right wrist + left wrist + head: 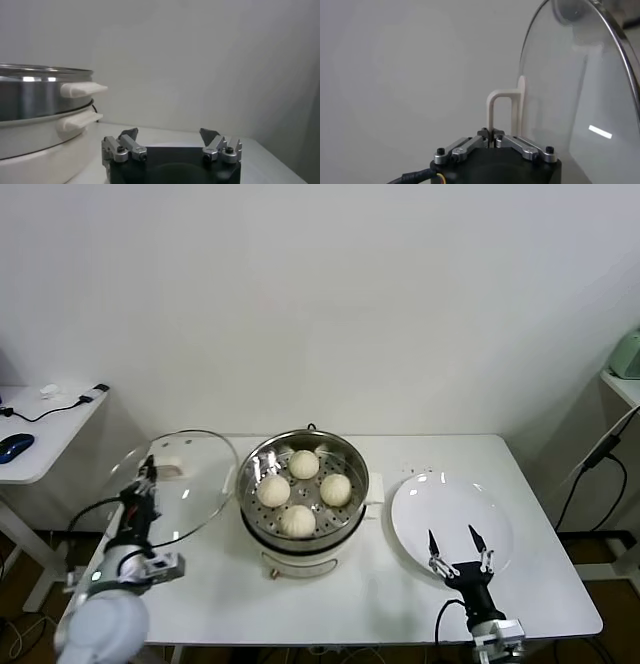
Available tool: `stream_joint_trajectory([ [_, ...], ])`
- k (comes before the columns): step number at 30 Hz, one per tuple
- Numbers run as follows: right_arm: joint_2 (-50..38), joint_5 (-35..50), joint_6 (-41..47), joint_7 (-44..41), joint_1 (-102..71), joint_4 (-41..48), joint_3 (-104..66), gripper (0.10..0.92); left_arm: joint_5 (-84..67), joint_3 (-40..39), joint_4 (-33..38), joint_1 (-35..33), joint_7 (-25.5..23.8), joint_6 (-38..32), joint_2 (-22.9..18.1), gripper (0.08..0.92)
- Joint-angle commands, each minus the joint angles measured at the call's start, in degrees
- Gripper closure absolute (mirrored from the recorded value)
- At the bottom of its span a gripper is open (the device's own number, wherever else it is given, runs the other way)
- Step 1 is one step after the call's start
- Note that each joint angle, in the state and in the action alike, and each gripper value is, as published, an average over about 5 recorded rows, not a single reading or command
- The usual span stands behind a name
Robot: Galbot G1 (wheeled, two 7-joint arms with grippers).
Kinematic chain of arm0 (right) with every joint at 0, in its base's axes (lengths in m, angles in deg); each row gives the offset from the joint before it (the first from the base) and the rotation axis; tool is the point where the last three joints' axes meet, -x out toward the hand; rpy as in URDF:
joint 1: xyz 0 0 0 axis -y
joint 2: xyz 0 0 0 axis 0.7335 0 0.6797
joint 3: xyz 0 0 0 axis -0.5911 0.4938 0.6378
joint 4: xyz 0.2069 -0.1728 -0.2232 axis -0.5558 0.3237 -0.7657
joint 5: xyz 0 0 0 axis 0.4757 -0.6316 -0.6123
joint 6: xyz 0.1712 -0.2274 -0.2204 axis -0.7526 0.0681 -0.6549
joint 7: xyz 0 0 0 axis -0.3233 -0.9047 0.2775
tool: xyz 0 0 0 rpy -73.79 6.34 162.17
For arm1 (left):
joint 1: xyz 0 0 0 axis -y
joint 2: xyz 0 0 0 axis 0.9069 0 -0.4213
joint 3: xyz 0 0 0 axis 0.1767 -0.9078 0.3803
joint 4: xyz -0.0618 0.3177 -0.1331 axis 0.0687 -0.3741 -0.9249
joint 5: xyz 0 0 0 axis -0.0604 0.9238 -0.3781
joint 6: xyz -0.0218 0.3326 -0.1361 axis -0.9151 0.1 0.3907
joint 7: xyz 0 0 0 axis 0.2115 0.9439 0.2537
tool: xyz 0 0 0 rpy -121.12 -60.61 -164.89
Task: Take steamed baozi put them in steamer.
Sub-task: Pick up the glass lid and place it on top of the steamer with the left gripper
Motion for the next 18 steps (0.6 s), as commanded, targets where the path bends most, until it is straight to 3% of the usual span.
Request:
stream_joint_trajectory([
  [1, 0.11, -1.41, -1.64, 0.41, 0.03, 0.92, 0.94, 0.202, 3.57, -9.17, 6.80, 4.39, -5.29, 9.55, 0.09, 0.868],
  [9, 0.28, -1.01, -4.99, 0.39, -0.73, 3.12, 0.19, 0.203, 13.65, -23.96, 1.51, 12.76, -7.88, 13.31, -9.59, 0.868],
  [18, 1.07, -0.09, -7.82, 0.35, -0.83, 5.14, -1.43, 0.203, 19.94, -32.42, -5.60, 17.89, -7.94, 15.04, -16.36, 0.868],
])
